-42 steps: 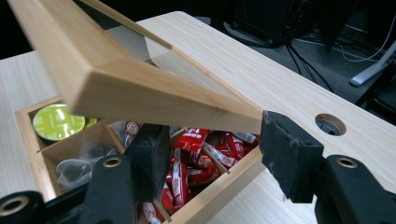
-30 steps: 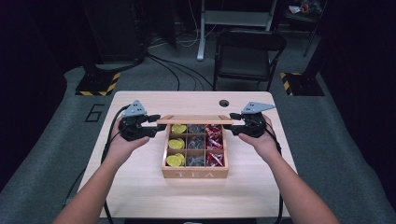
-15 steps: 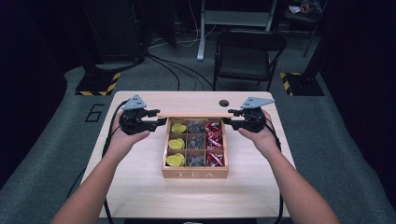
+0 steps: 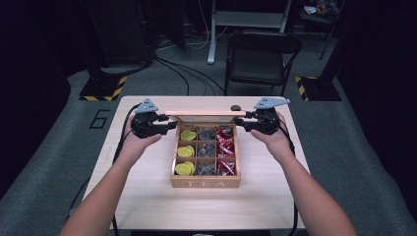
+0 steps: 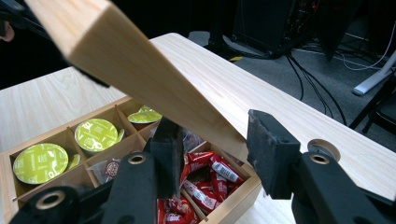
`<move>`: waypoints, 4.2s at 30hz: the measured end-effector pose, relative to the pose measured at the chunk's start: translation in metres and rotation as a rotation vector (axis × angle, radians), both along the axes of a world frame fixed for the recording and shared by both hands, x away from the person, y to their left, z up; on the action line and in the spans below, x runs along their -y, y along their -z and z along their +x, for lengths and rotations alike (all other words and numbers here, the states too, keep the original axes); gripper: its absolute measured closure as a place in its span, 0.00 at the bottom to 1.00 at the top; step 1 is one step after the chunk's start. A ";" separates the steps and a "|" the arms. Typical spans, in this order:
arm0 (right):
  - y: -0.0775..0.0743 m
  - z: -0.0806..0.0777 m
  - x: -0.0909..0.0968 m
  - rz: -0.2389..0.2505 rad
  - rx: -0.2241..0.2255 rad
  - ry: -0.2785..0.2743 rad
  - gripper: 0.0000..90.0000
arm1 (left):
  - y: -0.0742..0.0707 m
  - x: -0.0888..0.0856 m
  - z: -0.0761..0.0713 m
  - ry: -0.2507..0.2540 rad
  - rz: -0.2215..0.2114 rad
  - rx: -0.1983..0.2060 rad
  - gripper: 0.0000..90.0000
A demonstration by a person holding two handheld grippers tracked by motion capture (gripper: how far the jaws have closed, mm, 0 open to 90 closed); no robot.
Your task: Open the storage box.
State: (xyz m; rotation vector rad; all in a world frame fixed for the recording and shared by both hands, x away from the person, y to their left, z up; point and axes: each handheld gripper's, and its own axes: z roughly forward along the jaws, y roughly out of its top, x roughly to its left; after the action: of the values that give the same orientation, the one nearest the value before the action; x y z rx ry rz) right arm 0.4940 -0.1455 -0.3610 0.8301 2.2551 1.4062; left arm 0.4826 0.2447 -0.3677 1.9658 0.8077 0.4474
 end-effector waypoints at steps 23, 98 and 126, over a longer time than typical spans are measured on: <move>-0.006 0.011 -0.001 0.016 -0.015 0.019 0.64 | 0.010 0.011 0.024 -0.091 0.007 -0.010 0.66; 0.044 0.064 -0.018 -0.109 -0.032 0.106 0.73 | 0.002 0.013 0.056 -0.138 -0.040 -0.021 0.69; 0.038 0.077 -0.019 -0.112 -0.104 0.120 0.74 | 0.010 -0.004 0.037 -0.150 -0.031 -0.074 0.64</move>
State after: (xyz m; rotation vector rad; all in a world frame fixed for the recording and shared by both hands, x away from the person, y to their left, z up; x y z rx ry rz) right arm 0.5710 -0.1263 -0.3992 1.0035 2.2946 1.1984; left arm 0.5201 0.2490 -0.3780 1.9095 1.0077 0.4495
